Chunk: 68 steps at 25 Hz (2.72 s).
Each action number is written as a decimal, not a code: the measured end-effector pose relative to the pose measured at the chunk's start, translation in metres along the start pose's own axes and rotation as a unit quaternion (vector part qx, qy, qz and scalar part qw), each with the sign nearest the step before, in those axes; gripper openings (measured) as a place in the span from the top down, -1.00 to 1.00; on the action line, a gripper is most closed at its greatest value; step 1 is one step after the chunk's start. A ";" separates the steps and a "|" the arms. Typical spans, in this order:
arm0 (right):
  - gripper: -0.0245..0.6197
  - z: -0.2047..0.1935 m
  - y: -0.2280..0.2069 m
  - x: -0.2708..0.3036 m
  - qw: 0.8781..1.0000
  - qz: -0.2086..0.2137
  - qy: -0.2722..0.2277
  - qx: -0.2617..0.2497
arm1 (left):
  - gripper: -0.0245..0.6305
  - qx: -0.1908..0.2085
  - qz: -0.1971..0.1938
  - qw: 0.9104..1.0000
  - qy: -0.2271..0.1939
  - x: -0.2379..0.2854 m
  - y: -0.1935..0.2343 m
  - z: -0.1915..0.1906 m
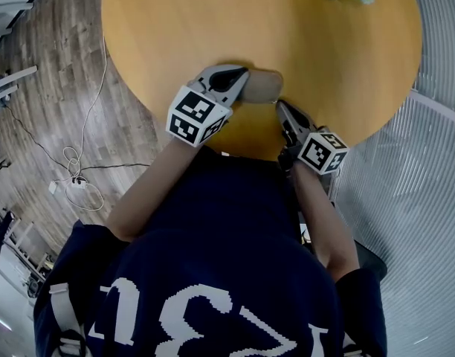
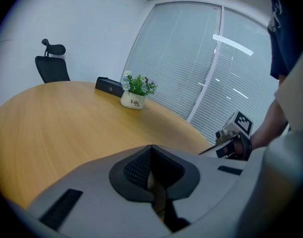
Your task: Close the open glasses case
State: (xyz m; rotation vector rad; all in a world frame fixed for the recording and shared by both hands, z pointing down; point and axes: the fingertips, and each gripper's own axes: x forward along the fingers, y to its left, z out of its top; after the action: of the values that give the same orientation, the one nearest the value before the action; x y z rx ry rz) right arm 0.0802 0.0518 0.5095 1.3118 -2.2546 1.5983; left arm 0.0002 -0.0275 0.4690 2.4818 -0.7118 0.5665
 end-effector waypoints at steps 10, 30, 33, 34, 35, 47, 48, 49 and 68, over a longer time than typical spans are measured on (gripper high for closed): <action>0.86 -0.007 0.003 -0.003 0.975 -0.032 0.058 -0.210 | 0.89 -0.035 0.020 0.999 -0.002 0.003 0.006 0.001; 0.86 -0.024 0.010 0.001 0.930 -0.025 0.099 -0.352 | 0.89 0.094 0.007 0.994 0.058 0.018 -0.035 -0.008; 0.86 -0.018 0.012 0.001 0.928 -0.029 0.087 -0.360 | 0.89 0.092 0.011 0.994 0.052 0.015 -0.033 -0.004; 0.86 -0.016 0.012 0.000 0.930 -0.030 0.083 -0.358 | 0.89 0.091 0.012 0.994 0.050 0.014 -0.033 -0.003; 0.86 -0.015 0.012 -0.001 0.931 -0.032 0.078 -0.354 | 0.89 0.091 0.012 0.995 0.048 0.014 -0.034 -0.002; 0.86 0.021 -0.009 0.002 0.949 -0.077 0.022 -0.305 | 0.89 0.049 0.028 0.998 0.032 0.012 -0.025 0.007; 0.86 0.028 -0.014 0.003 0.949 -0.082 0.017 -0.306 | 0.89 0.049 0.027 0.998 0.033 0.012 -0.025 0.006; 0.86 0.034 -0.016 0.006 0.946 -0.082 0.016 -0.314 | 0.89 0.049 0.027 0.998 0.033 0.012 -0.026 0.006; 0.82 0.146 0.026 -0.001 0.948 0.016 -0.047 -0.316 | 0.89 0.037 0.006 0.999 -0.014 -0.017 -0.012 0.037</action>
State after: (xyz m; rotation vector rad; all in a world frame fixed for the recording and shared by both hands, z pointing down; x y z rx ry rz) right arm 0.1200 -0.0628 0.4234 1.1774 -2.5292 0.7047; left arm 0.0032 -0.0329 0.4272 2.5606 -0.7280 0.5747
